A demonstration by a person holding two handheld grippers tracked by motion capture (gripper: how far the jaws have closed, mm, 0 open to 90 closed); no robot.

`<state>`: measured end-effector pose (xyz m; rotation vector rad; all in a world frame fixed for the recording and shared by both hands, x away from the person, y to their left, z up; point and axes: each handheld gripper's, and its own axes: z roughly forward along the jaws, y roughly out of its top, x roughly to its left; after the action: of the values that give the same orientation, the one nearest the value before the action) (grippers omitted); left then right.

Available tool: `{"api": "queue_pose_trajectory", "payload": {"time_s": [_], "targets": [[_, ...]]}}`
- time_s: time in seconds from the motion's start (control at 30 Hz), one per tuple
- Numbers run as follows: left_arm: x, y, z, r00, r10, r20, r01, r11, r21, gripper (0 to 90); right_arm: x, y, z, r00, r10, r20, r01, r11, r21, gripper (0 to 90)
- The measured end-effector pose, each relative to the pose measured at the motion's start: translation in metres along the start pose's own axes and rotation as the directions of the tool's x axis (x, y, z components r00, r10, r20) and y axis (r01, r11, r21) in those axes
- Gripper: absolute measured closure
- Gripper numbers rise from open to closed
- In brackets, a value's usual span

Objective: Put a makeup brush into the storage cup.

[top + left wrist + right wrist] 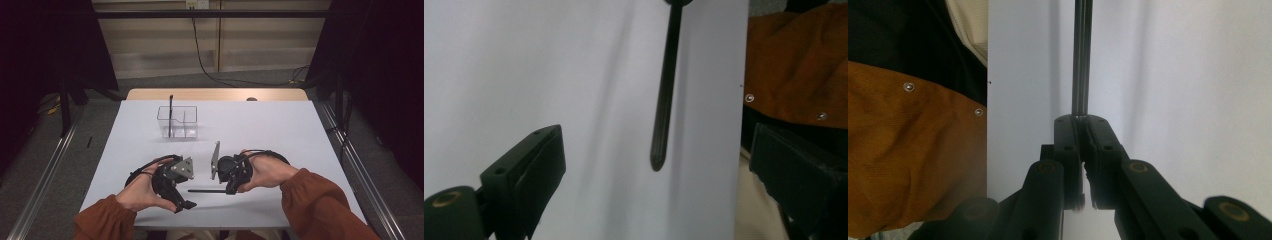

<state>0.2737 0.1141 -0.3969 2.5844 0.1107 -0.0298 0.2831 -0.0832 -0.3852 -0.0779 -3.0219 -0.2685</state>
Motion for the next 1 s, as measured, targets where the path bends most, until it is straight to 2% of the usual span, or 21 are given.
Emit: {"api": "queue_pose_trajectory", "payload": {"time_s": [0.03, 0.1, 0.13, 0.17, 0.2, 0.27, 0.33, 0.37, 0.43, 0.5, 0.6, 0.63, 0.77, 0.87, 1.0], "targets": [[-0.001, 0.001, 0.001, 0.9999, 0.006, 0.011, -0.006, 1.0, 0.005, 10.5, 0.0, 0.0, 0.0, 1.0, -0.002, -0.001, 0.002, 1.0, -0.004, 84.6], [-0.001, 0.002, 0.002, 0.9992, 0.011, 0.038, -0.011, 0.9999, 0.004, 23.4, 0.0, 0.0, 0.0, 1.0, 0.002, -0.001, -0.002, 1.0, -0.015, 84.6], [0.0, 0.003, 0.002, 0.9998, 0.002, 0.022, -0.002, 1.0, -0.003, 26.7, 0.0, 0.001, 0.0, 1.0, 0.0, 0.0, 0.0, 1.0, -0.015, 84.6], [0.001, 0.003, 0.003, 0.9998, -0.016, 0.011, 0.016, 0.9999, -0.003, 25.8, 0.0, 0.001, 0.0, 1.0, 0.005, -0.003, -0.005, 1.0, -0.016, 84.5], [0.002, 0.003, 0.003, 0.9997, -0.021, 0.015, 0.021, 0.9998, 0.003, 27.1, 0.0, 0.001, 0.0, 1.0, 0.004, -0.003, -0.004, 1.0, -0.016, 84.6], [0.004, 0.002, 0.005, 0.9979, -0.042, 0.05, 0.041, 0.999, 0.015, 39.4, 0.001, 0.001, 0.0, 1.0, -0.005, -0.003, 0.005, 1.0, -0.01, 84.6], [0.004, 0.003, 0.007, 0.9973, -0.05, 0.053, 0.05, 0.9987, 0.013, 45.7, 0.002, 0.002, -0.001, 1.0, -0.003, 0.002, 0.003, 1.0, -0.012, 84.6], [0.004, 0.004, 0.008, 0.9965, -0.052, 0.066, 0.051, 0.9986, 0.012, 47.5, 0.002, 0.002, -0.001, 1.0, -0.003, -0.002, 0.003, 1.0, -0.011, 84.5], [0.005, 0.005, 0.009, 0.996, -0.065, 0.061, 0.065, 0.9979, 0.007, 50.3, 0.001, 0.002, 0.0, 1.0, -0.009, 0.001, 0.009, 1.0, -0.012, 84.6], [0.006, 0.006, 0.011, 0.9942, -0.078, 0.074, 0.078, 0.997, 0.008, 55.2, 0.001, 0.002, 0.001, 1.0, -0.003, -0.005, 0.002, 1.0, -0.021, 84.6], [0.008, 0.007, 0.012, 0.9936, -0.076, 0.083, 0.076, 0.9971, 0.008, 62.2, 0.001, 0.001, 0.003, 1.0, -0.003, -0.006, 0.003, 1.0, -0.018, 84.6], [0.007, 0.007, 0.013, 0.9946, -0.075, 0.071, 0.075, 0.9972, 0.009, 63.6, 0.001, 0.001, 0.003, 0.9999, -0.008, -0.009, 0.008, 1.0, -0.02, 84.6], [0.009, 0.008, 0.014, 0.9933, -0.069, 0.092, 0.068, 0.9976, 0.016, 71.9, 0.0, -0.001, 0.006, 0.9999, 0.0, -0.013, -0.001, 0.999, -0.039, 84.6], [0.01, 0.01, 0.016, 0.9937, -0.064, 0.092, 0.063, 0.9979, 0.011, 78.1, 0.0, -0.001, 0.007, 0.9999, -0.002, -0.01, 0.002, 1.0, -0.032, 84.6], [0.009, 0.01, 0.017, 0.9945, -0.048, 0.093, 0.047, 0.9988, 0.013, 81.2, 0.0, -0.002, 0.008, 1.0, -0.009, -0.002, 0.009, 0.999, -0.045, 84.6]]}}
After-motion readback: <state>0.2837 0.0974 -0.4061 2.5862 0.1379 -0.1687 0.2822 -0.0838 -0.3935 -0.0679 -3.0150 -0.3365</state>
